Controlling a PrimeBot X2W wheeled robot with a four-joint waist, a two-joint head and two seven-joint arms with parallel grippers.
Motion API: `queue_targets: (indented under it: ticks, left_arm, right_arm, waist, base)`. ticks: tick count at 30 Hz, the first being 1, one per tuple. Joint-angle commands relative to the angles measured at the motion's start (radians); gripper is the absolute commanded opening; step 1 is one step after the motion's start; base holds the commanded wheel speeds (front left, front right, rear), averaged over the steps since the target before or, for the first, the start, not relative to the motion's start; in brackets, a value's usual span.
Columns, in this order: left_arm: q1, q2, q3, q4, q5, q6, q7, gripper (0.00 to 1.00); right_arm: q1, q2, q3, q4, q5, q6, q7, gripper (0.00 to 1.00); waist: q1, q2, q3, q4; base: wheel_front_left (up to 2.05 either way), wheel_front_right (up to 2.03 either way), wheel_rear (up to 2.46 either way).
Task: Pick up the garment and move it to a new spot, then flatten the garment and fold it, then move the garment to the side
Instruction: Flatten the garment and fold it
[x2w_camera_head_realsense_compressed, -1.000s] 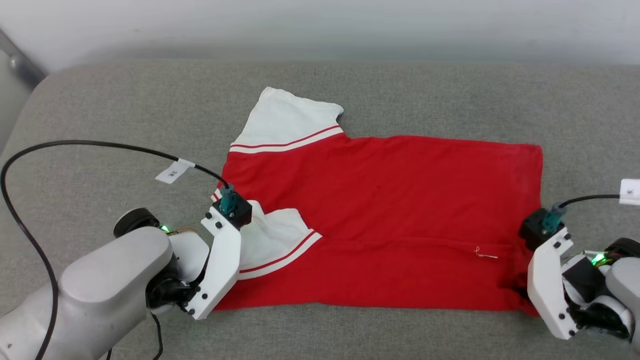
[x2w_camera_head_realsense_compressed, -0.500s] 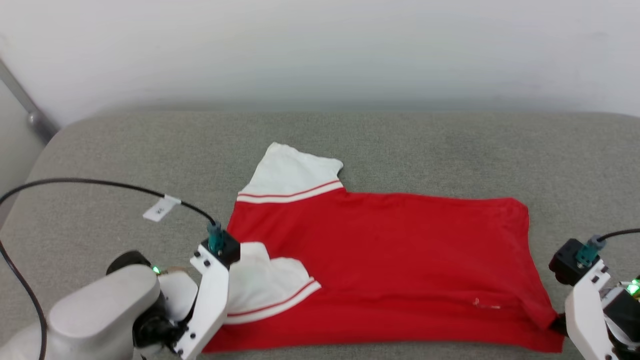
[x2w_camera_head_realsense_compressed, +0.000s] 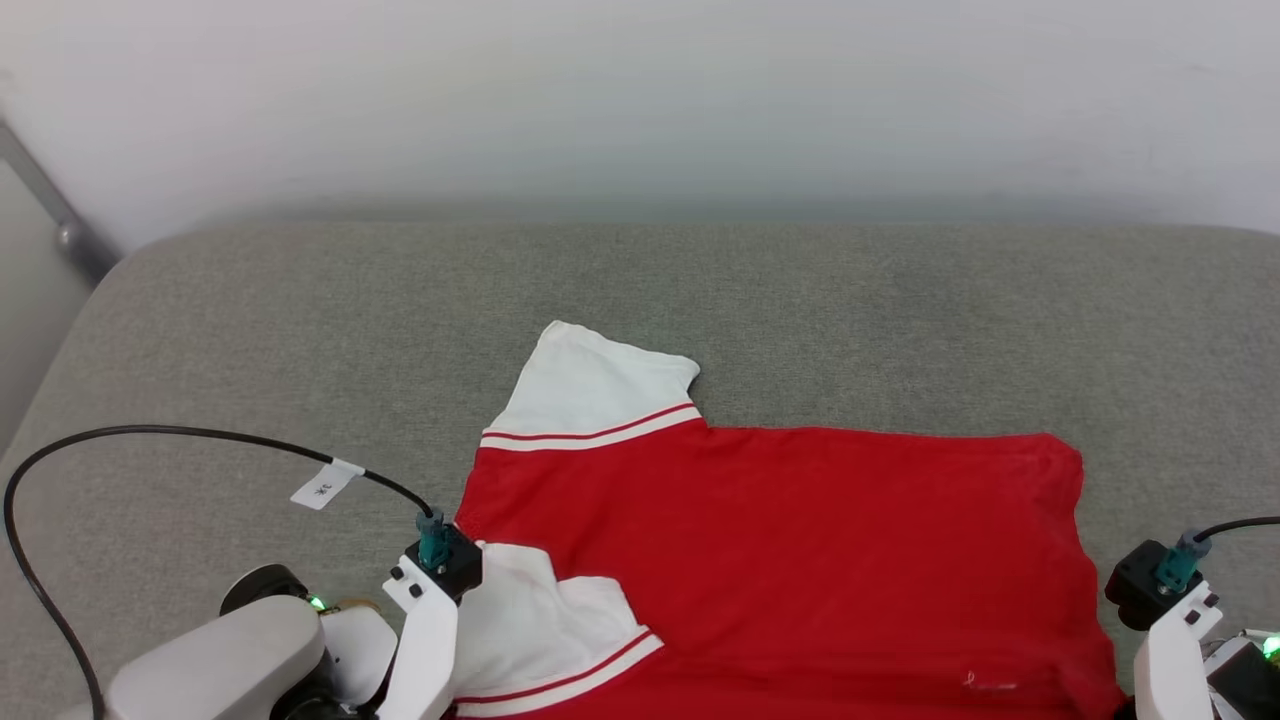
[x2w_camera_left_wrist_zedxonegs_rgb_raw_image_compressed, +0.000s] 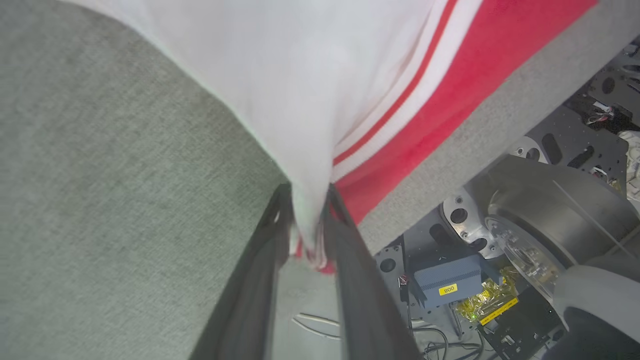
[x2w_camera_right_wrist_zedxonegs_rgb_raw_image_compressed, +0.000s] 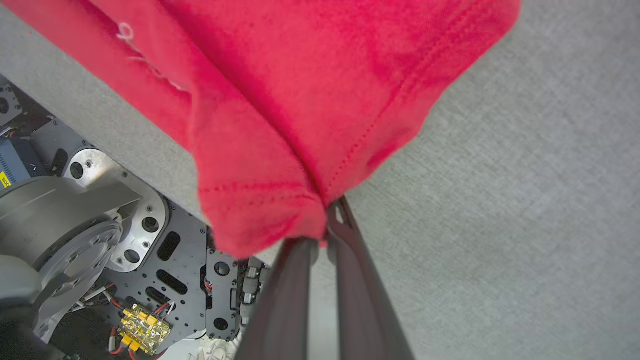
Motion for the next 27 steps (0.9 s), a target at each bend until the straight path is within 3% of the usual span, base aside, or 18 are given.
queue_targets:
  ticks: [1, 7, 11, 15, 21, 27]
  left_arm:
    - [0.004, -0.001, 0.004, 0.016, 0.013, 0.004, -0.019, 1.00]
    - [-0.022, 0.027, 0.022, -0.016, 0.009, 0.001, -0.072, 1.00]
    - [-0.059, 0.062, 0.066, -0.054, 0.036, 0.004, -0.146, 1.00]
    - [-0.116, 0.075, 0.100, -0.038, 0.124, 0.023, -0.248, 1.00]
    - [-0.193, 0.036, 0.144, 0.051, 0.198, 0.069, -0.357, 1.00]
    - [-0.312, -0.029, 0.181, 0.147, 0.203, 0.073, -0.345, 1.00]
  right_arm:
    - [0.020, 0.015, -0.010, 0.020, -0.017, -0.001, -0.019, 1.00]
    - [0.050, 0.053, -0.102, 0.066, -0.070, -0.001, -0.169, 1.00]
    - [0.087, 0.072, -0.233, 0.072, -0.120, -0.001, -0.343, 1.00]
    - [0.130, 0.137, -0.408, 0.081, -0.208, -0.001, -0.524, 1.00]
    - [0.215, 0.310, -0.685, 0.036, -0.405, -0.001, -0.707, 1.00]
    - [0.339, 0.538, -0.926, -0.123, -0.575, -0.001, -0.784, 1.00]
  waist:
    - [0.0000, 0.0000, 0.000, 0.004]
    - [0.0000, 0.0000, -0.025, 0.013]
    - [0.0000, 0.0000, -0.043, 0.017]
    - [0.0000, 0.0000, -0.047, 0.004]
    - [0.0000, 0.0000, -0.022, -0.038]
    - [0.0000, 0.0000, 0.057, -0.079]
  base:
    - [0.00, 0.00, 0.00]
    - [0.00, 0.00, 0.00]
    - [0.00, 0.00, 0.00]
    - [0.00, 0.00, 0.00]
    - [0.00, 0.00, 0.00]
    - [0.00, 0.00, 0.00]
